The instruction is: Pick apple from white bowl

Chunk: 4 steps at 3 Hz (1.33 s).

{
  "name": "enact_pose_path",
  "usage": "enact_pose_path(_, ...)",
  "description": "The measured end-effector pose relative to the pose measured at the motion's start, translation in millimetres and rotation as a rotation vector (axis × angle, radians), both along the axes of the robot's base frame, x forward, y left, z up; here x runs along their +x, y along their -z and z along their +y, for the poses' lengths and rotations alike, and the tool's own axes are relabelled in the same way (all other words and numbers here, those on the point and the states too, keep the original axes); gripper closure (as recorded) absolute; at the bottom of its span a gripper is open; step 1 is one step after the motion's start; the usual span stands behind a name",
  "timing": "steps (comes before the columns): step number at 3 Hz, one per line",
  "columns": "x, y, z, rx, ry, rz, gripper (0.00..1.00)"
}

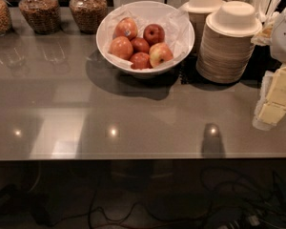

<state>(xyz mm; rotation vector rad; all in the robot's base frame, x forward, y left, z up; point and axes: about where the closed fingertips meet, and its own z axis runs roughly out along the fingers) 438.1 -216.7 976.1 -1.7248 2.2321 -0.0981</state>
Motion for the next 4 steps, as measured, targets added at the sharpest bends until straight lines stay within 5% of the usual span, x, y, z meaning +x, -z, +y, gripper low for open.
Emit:
enact_pose_path(1,0.0,0.0,0.0,0.0,0.0,0.0,0.0)
enact_pose_path(2,12.9,0.3,3.1,0.066,0.023,-0.057,0.0)
enact_pose_path(4,94.1,-3.4,35.3,0.267,0.049,-0.231,0.0)
